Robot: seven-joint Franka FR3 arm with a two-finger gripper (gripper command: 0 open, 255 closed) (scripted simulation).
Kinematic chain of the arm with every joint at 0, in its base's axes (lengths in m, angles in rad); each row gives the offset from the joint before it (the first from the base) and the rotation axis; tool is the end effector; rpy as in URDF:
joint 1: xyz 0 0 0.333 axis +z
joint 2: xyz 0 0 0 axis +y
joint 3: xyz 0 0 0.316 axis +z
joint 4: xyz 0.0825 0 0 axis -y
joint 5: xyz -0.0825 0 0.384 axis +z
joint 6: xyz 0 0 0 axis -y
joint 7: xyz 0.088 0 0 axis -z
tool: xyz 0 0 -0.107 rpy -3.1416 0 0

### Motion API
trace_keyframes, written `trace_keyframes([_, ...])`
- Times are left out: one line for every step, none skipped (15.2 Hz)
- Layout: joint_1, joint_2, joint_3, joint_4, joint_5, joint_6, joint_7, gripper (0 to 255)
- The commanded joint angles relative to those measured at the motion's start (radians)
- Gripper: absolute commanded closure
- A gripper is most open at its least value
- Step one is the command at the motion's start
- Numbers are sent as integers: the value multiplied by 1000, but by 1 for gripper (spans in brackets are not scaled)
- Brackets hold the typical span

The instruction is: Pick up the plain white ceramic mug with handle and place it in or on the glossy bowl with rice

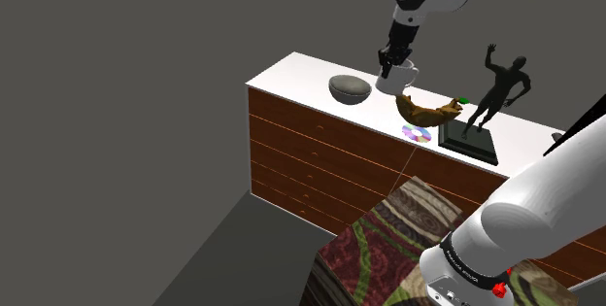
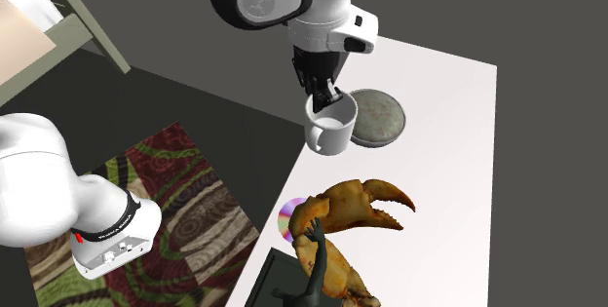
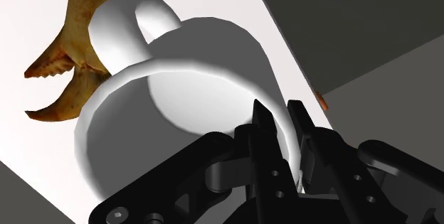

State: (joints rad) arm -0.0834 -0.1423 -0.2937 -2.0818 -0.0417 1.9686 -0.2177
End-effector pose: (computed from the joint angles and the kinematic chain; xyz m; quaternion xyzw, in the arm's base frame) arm 0.4777 -0.1974 0.4884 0.9974 -0.0706 0.0115 0.0023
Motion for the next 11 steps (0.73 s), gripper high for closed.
trace_keyframes([0, -5, 0, 25, -1, -30, -1, 255])
trace_keyframes([0, -7, 1, 36, -2, -43, -1, 255])
trace_keyframes([0, -9, 1, 48, -2, -57, 0, 255])
trace_keyframes([0, -11, 2, 59, -2, -70, 0, 255])
trace_keyframes([0, -12, 2, 65, -2, -76, 0, 255])
trace_keyframes([5, 26, 3, 110, 9, -84, 0, 255])
trace_keyframes([8, 65, 3, 156, 21, -93, 0, 255])
trace_keyframes([11, 104, 4, 204, 33, -104, 0, 255])
trace_keyframes([13, 143, 5, 253, 44, -116, 0, 255])
trace_keyframes([14, 183, 7, 305, 56, -129, 0, 255])
trace_keyframes([15, 224, 8, 359, 68, -144, 0, 255])
